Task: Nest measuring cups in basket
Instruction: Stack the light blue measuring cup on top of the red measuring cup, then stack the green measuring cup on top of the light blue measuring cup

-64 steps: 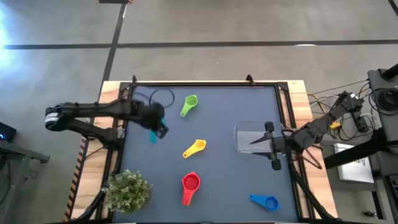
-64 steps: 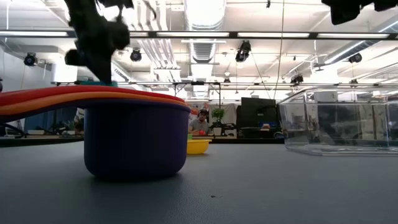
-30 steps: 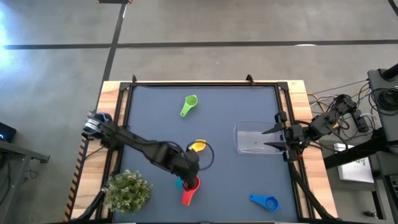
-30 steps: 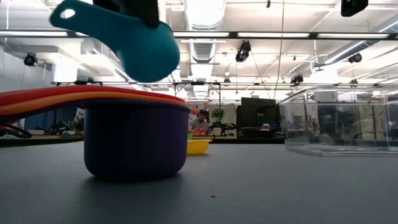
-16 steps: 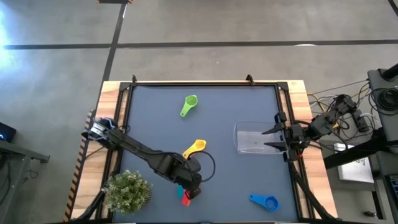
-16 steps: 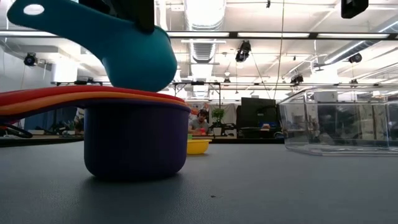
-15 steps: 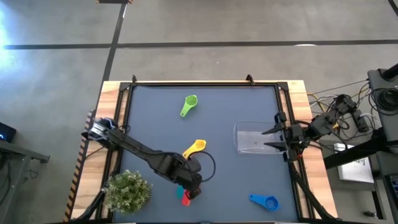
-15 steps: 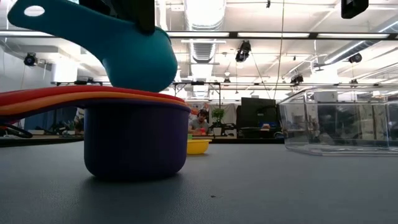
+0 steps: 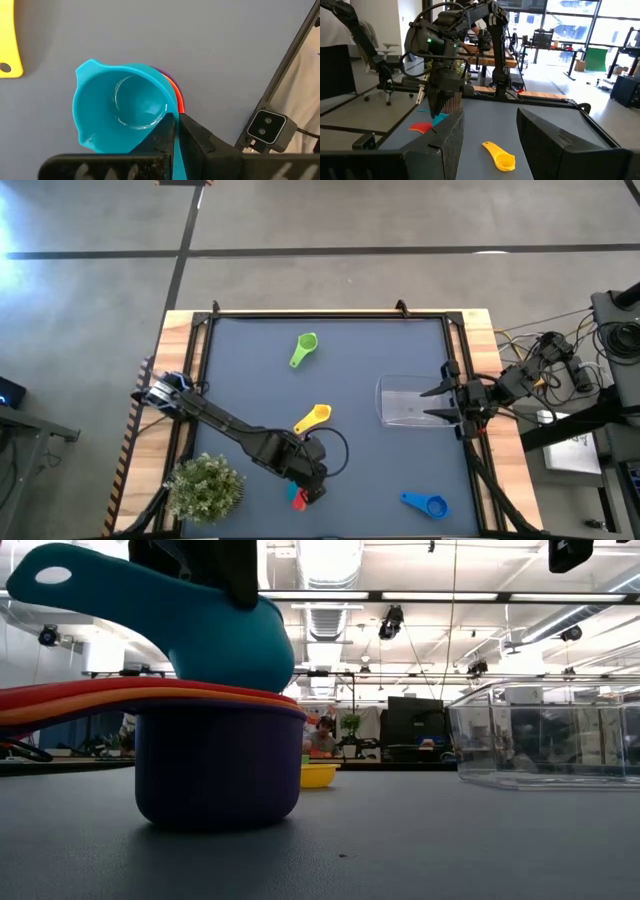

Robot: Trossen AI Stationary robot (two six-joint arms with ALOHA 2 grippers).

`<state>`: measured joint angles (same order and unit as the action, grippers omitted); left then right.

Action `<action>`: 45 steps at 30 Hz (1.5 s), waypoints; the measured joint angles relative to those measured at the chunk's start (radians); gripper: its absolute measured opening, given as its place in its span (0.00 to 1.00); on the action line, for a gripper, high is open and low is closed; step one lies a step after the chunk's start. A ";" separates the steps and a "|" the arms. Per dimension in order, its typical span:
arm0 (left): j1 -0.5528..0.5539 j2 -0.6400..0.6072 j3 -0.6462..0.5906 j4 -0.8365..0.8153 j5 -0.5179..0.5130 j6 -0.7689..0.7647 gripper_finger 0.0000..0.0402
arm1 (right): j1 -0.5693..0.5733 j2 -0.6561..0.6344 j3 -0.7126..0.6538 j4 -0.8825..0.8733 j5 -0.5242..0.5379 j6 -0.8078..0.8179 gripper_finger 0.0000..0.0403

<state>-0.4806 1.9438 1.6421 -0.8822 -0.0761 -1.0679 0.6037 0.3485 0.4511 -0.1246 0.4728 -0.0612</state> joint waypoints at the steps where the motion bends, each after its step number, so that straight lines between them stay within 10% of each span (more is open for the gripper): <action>1: -0.001 0.000 0.000 0.000 0.000 0.000 0.01 | 0.000 0.000 0.000 0.000 0.000 0.000 0.42; 25: 0.049 -0.002 -0.001 -0.086 -0.186 0.194 0.33 | 0.000 0.000 -0.013 0.002 0.000 0.029 0.42; 37: 0.335 -0.059 -0.016 -0.130 -0.290 0.473 0.26 | 0.000 0.000 -0.029 -0.002 0.001 0.064 0.42; 45: 0.580 -0.065 -0.108 -0.076 -0.272 0.586 0.41 | 0.000 0.000 -0.029 -0.005 0.000 0.086 0.42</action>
<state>0.0996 1.8788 1.5339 -0.9582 -0.3482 -0.4817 0.6037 0.3489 0.4217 -0.1297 0.4726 0.0252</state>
